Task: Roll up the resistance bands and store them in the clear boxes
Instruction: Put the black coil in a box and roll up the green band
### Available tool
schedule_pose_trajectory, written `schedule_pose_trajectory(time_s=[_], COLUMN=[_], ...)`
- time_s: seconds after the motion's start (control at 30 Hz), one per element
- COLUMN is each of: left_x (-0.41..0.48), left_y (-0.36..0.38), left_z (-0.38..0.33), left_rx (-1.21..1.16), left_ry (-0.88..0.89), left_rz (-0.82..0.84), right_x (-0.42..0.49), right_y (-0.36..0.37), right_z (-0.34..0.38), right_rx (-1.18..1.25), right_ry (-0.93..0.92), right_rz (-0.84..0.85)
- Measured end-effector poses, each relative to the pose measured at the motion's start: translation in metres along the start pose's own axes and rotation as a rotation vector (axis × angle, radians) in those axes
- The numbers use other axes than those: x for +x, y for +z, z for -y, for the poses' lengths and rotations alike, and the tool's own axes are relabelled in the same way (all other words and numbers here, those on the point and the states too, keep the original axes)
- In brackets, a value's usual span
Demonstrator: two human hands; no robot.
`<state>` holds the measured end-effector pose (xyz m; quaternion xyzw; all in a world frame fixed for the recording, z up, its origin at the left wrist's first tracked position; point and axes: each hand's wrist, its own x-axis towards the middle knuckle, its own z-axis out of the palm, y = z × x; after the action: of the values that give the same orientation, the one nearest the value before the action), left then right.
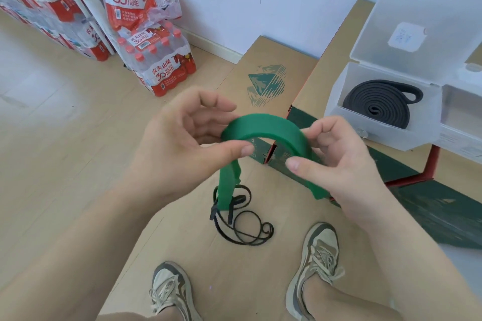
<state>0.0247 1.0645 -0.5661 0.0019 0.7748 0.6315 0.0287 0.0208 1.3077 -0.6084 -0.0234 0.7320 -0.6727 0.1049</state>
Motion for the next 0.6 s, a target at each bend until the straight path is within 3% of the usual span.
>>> schedule_pose_trajectory(time_s=[0.17,0.43,0.6], left_x=[-0.008,0.0,-0.002], left_y=[0.02,0.015,0.013], left_z=[-0.004,0.023,0.034], left_rx=[0.106,0.076,0.055], left_ry=[0.106,-0.004,-0.145], left_rz=[0.1,0.199,0.451], right_x=[0.0,-0.006,-0.008], right_y=[0.02,0.026,0.025], right_z=[0.005,0.007,0.009], right_rx=[0.129,-0.05,0.01], right_ry=[-0.094,-0.106,-0.108], right_rz=[0.183,0.141,0.116])
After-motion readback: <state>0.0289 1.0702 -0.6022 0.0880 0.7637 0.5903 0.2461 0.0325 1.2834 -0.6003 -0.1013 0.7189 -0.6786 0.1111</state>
